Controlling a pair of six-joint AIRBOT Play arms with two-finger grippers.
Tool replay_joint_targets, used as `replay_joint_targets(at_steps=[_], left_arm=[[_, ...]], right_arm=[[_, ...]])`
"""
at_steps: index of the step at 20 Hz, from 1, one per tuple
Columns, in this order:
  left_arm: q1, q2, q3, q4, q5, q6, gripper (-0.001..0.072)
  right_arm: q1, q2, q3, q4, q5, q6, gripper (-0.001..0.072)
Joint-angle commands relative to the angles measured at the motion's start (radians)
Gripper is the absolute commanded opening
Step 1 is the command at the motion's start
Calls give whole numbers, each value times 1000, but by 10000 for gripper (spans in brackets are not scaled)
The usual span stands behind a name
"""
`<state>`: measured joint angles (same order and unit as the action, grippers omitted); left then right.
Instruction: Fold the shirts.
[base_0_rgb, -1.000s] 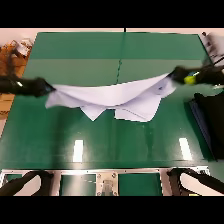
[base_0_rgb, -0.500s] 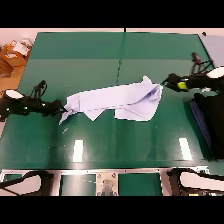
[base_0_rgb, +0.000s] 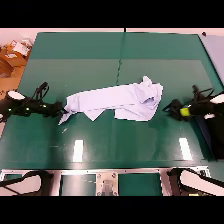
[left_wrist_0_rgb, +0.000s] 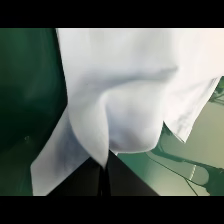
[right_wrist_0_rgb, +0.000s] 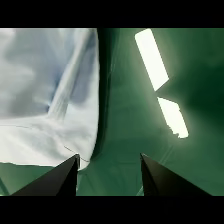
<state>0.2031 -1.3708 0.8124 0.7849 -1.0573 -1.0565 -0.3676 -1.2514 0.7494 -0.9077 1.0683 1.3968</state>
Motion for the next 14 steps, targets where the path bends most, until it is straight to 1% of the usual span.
replay_joint_targets(at_steps=[1,4,5,6,7,8,9,11,13,14], left_arm=[[0,-1,0,0,-18,4,22],[0,-1,0,0,-18,3,22],[0,-1,0,0,-18,3,22],[0,0,0,0,-19,4,22],[0,0,0,1,-19,5,22],[0,0,0,0,-19,16,22],[0,1,0,1,-19,18,22],[0,13,25,5,-56,6,21],[0,61,84,29,-88,-59,21],[0,104,128,48,-102,-99,21]], right_arm=[[122,-28,-146,146,-185,-48,440],[258,-106,-121,233,-312,-48,437],[287,-129,-103,239,-340,-48,407],[307,-149,-80,238,-354,-48,339],[315,-159,-59,238,-354,-49,229],[316,-159,-37,238,-347,-71,27],[315,-157,-10,237,-317,-88,16],[295,-132,62,217,-214,-96,14],[263,-77,170,183,-101,-91,14],[241,-35,236,159,-53,-69,14]])
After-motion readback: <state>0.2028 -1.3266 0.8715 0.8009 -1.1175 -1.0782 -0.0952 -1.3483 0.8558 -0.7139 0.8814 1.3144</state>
